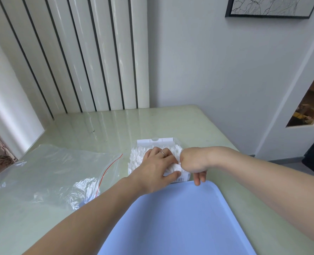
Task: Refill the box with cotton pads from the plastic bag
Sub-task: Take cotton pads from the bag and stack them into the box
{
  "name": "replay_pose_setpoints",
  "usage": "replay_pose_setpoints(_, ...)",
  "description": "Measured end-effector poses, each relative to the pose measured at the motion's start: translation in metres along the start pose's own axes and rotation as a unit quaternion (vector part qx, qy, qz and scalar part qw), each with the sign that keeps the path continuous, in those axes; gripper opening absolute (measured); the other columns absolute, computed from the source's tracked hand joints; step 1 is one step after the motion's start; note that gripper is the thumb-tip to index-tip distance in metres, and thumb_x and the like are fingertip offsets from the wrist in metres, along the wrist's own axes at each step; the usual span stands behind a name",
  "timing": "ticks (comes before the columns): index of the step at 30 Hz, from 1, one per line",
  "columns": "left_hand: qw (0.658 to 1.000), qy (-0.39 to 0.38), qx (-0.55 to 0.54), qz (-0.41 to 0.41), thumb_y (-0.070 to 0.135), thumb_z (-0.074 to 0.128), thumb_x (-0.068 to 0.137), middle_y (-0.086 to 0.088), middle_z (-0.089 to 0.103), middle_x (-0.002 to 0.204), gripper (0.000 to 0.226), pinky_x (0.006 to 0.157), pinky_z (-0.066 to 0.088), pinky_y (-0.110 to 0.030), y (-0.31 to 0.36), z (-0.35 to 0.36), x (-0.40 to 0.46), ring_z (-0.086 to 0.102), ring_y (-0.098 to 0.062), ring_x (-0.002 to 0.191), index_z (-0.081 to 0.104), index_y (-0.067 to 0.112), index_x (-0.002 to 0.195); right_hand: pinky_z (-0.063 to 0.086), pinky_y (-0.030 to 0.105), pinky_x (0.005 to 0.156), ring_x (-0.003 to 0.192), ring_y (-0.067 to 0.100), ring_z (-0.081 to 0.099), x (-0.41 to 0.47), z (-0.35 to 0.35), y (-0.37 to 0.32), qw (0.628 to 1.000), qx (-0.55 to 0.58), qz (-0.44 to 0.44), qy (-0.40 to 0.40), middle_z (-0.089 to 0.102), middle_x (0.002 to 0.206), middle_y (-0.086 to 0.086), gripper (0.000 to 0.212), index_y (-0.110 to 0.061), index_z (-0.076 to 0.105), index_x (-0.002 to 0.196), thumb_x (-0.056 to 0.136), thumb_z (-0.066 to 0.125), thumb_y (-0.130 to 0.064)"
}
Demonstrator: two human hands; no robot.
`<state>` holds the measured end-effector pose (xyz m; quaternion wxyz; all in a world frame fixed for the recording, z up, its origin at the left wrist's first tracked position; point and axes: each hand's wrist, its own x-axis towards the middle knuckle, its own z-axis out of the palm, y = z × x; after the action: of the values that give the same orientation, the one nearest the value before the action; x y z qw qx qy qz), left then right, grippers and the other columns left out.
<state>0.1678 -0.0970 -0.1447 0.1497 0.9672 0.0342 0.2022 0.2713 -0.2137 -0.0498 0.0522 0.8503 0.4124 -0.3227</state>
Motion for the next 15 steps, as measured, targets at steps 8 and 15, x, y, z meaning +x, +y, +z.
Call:
replay_pose_setpoints(8, 1.0, -0.011, 0.009, 0.006, 0.048, 0.049, 0.096, 0.013, 0.048, 0.11, 0.035, 0.104, 0.02, -0.026, -0.001, -0.001, 0.0, 0.033, -0.013, 0.102, 0.061, 0.029, 0.122, 0.038, 0.027, 0.057, 0.081, 0.024, 0.051, -0.016, 0.031, 0.017, 0.97, -0.123, -0.103, 0.18, 0.046, 0.101, 0.001, 0.027, -0.01, 0.05, 0.116, 0.091, 0.04, -0.005)
replay_pose_setpoints(15, 0.997, -0.059, 0.051, -0.023, 0.045, 0.037, 0.103, 0.009, 0.044, 0.115, 0.03, 0.108, 0.021, -0.031, 0.006, -0.001, 0.004, 0.034, -0.018, 0.106, 0.055, 0.032, 0.124, 0.041, 0.032, 0.059, 0.073, 0.022, 0.053, -0.009, 0.036, 0.031, 0.987, -0.059, -0.087, 0.124, 0.059, 0.101, 0.007, 0.029, -0.011, 0.055, 0.102, 0.082, 0.036, -0.003)
